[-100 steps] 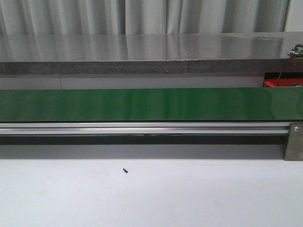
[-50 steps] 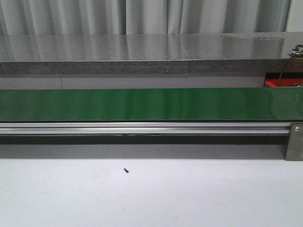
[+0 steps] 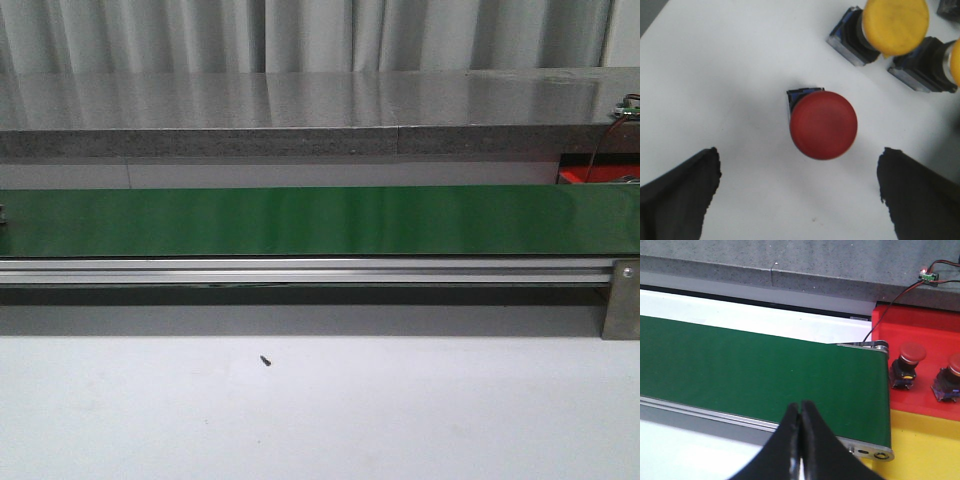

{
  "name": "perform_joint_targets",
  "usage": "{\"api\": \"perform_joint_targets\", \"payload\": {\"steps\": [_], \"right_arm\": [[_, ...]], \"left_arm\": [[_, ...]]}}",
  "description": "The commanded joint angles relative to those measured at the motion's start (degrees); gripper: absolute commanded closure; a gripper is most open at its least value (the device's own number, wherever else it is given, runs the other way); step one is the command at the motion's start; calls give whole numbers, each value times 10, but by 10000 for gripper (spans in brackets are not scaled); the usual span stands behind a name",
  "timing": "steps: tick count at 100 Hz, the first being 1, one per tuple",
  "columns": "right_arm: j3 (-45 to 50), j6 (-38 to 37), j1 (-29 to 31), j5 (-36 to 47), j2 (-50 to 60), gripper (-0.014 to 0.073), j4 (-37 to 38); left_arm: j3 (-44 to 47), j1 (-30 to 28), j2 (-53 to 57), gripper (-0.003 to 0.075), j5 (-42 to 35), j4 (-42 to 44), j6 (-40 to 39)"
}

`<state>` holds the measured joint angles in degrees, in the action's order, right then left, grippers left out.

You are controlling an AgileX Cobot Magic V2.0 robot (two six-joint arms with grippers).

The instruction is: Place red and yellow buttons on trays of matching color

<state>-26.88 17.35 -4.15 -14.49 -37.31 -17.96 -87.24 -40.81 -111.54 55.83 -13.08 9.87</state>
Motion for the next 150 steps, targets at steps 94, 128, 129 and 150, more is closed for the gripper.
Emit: {"api": "perform_joint_targets", "payload": {"steps": [94, 128, 129, 150], "right_arm": [[-14, 5, -1, 38, 4, 662, -4], [-14, 5, -1, 38, 4, 662, -4], [-14, 5, -1, 38, 4, 662, -4], [-14, 5, -1, 38, 4, 662, -4]], "left_arm": [[-14, 18, -35, 683, -108, -33, 2], [-15, 25, 66, 687, -60, -23, 14], [-15, 27, 72, 687, -60, -23, 14], [-15, 84, 119, 687, -40, -21, 30]]}}
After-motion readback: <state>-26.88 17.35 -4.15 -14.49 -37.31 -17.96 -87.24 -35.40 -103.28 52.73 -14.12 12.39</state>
